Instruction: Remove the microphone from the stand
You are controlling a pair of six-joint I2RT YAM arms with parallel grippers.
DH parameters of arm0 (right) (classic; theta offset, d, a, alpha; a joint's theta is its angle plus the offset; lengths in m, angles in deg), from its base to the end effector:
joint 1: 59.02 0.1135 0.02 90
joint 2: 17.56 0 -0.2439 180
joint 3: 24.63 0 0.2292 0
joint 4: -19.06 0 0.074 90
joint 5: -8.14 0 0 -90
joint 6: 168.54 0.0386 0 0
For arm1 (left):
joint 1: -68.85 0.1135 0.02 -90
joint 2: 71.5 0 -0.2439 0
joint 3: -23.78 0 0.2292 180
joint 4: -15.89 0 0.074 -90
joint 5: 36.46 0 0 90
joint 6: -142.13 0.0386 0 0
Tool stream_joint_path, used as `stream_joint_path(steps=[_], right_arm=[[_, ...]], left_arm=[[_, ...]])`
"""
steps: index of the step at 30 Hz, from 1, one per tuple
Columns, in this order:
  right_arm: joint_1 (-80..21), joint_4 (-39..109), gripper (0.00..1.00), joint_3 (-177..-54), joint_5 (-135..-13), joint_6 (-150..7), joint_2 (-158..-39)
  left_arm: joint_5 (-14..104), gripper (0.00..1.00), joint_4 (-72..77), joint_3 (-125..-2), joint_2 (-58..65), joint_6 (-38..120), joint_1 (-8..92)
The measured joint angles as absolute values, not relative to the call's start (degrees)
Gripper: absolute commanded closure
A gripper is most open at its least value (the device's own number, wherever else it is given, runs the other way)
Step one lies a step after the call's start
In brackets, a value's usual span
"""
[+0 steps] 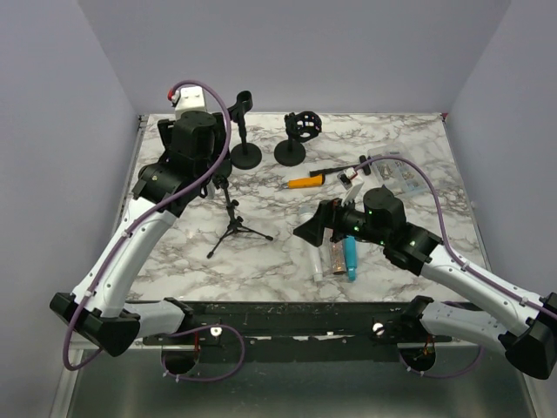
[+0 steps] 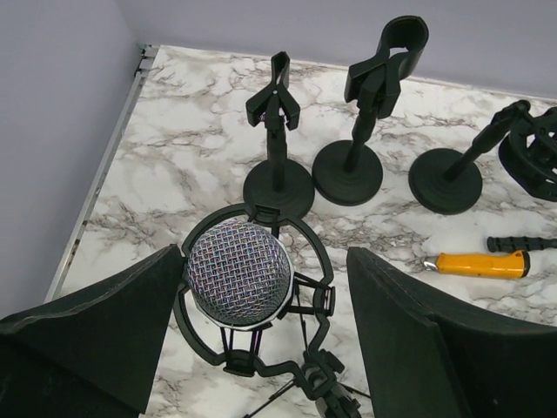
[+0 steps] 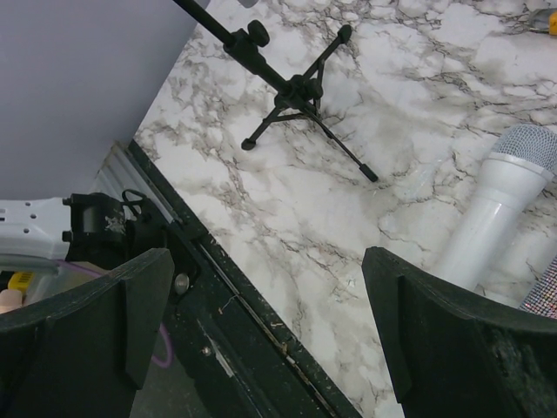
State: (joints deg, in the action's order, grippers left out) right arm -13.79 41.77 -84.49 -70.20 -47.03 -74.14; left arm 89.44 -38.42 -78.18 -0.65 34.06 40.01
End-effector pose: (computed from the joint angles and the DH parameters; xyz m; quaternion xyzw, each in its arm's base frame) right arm 0.1493 0.1616 0.2930 -0.1553 0.7992 0.4217 0.3991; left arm 0.2150 -0.0926 0.4209 -0.0944 0.8066 0.0276 0.5828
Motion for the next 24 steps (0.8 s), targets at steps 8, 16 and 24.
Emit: stream_joint_path(steps=[8,16,24], right_arm=[[-13.79,42.16,0.0,-84.49,-70.35,-47.09,-74.14],[-13.79,42.53,0.0,-84.51,-70.5,-47.07,-74.21],[-13.79,43.34,0.0,-84.59,-70.52,-47.03,-74.27]], left_arm=[[91.38,0.37,-37.85,-74.72,0.18,33.47,40.03],[92.65,0.56,-36.39,-72.25,-0.17,33.76,40.36],[92.8,0.48,-35.23,-72.25,-0.72,35.02,40.36]])
